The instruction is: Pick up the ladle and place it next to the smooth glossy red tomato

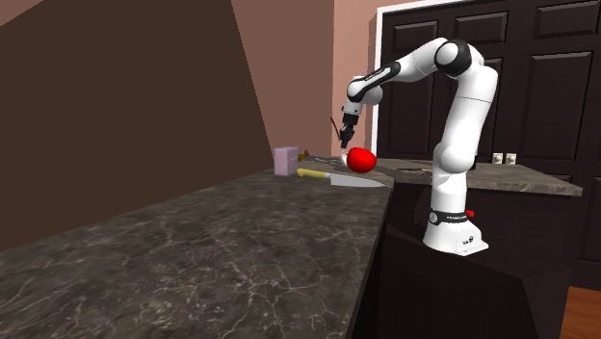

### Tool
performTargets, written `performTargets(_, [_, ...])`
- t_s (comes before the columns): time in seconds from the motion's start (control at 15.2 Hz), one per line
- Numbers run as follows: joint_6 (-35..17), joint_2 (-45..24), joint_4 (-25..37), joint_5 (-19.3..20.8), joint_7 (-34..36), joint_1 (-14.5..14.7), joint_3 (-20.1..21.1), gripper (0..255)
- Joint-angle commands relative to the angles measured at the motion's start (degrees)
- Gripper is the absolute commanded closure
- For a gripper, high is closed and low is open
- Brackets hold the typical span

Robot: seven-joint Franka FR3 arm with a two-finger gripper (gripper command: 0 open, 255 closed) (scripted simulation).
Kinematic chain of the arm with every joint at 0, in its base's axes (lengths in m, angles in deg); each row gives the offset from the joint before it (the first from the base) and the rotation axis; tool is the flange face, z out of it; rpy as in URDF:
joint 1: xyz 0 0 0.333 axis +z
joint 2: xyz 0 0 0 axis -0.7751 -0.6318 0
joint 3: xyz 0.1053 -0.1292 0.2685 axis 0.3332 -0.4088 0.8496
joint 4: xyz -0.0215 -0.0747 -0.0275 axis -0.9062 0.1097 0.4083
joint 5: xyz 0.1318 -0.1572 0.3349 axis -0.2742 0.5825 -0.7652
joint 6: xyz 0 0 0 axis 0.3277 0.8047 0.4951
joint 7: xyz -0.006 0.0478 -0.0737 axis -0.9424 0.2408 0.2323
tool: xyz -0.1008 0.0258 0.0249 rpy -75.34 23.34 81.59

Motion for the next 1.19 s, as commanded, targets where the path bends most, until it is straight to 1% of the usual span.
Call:
performTargets(0.0, [-0.7, -0.7, -1.9, -0.2, -0.1, 0.0, -0.2, 255])
performTargets(0.2, [-3.1, -1.5, -3.5, -0.7, -0.7, 0.1, -0.6, 255])
performTargets(0.73, [-3.2, -1.6, -3.5, -0.8, -0.8, 0.1, -0.5, 255])
performTargets(0.79, [-3.7, -1.9, -3.9, -1.0, -0.8, 0.2, -0.5, 0])
performTargets(1.06, [-3.2, -0.6, -4.3, -0.1, 0.1, 0.0, 0.0, 0])
performTargets(1.12, [-3.2, -1.6, -3.5, -0.8, -0.8, 0.1, -0.5, 0])
